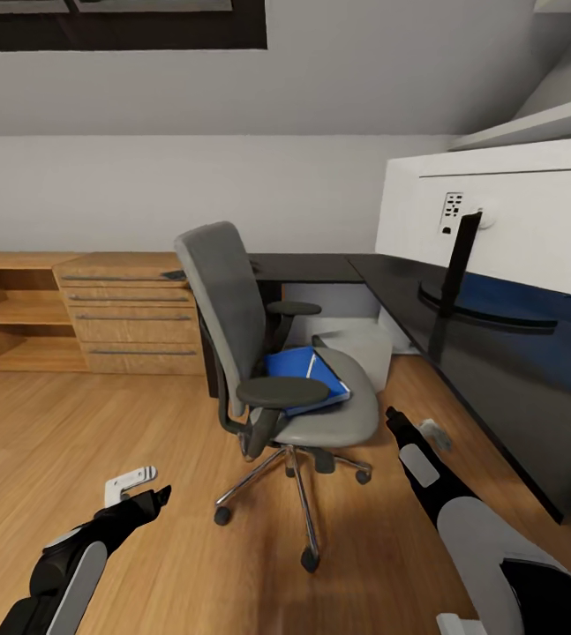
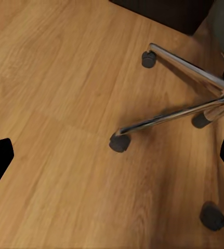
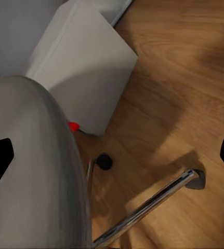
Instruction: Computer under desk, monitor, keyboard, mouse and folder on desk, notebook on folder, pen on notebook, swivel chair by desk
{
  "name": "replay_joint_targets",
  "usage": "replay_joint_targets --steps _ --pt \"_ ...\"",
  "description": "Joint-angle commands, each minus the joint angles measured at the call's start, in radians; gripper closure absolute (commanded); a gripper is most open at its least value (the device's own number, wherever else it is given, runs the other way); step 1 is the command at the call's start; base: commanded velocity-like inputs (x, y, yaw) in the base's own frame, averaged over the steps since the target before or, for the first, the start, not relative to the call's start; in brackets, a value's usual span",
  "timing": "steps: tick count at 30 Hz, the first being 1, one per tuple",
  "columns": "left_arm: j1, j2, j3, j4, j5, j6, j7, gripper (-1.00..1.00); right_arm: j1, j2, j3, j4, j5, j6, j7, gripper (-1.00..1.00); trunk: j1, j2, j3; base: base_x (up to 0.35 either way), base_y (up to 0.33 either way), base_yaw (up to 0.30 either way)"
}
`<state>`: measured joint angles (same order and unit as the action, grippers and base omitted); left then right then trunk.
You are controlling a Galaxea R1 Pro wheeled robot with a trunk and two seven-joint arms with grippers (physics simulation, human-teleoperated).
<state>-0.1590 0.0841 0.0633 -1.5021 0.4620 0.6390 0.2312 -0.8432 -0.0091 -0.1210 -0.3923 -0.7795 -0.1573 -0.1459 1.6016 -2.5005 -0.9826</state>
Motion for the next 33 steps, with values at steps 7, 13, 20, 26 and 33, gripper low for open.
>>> replay_joint_targets --steps 7,13,20,26,33 --pt "-0.001 0.0 0.0 -0.001 0.011 0.004 0.008 -1.0 0.0 0.0 0.002 -0.001 -0.011 -0.004 -0.002 -1.0 0.0 0.0 -0.001 0.242 0.0 0.0" --pt "-0.001 0.0 0.001 -0.001 0.011 0.004 0.008 -1.0 0.0 0.0 0.002 -0.003 -0.011 -0.002 -0.003 -1.0 0.0 0.0 -0.001 0.25 0.0 0.0" --pt "-0.001 0.0 0.002 -0.001 0.011 0.004 0.009 -1.0 0.0 0.004 0.003 -0.003 -0.011 -0.004 -0.003 -1.0 0.0 0.0 -0.001 0.075 0.0 0.0" --pt "-0.001 0.0 0.003 -0.001 0.011 0.004 0.01 -1.0 0.0 0.006 0.003 -0.002 -0.011 -0.002 -0.004 -1.0 0.0 0.0 -0.001 0.004 0.0 0.131" --pt "-0.001 0.0 0.0 -0.001 0.011 0.004 0.011 -1.0 0.0 0.005 0.003 -0.002 -0.011 -0.002 -0.004 -1.0 0.0 0.0 -0.001 0.0 0.0 0.268"
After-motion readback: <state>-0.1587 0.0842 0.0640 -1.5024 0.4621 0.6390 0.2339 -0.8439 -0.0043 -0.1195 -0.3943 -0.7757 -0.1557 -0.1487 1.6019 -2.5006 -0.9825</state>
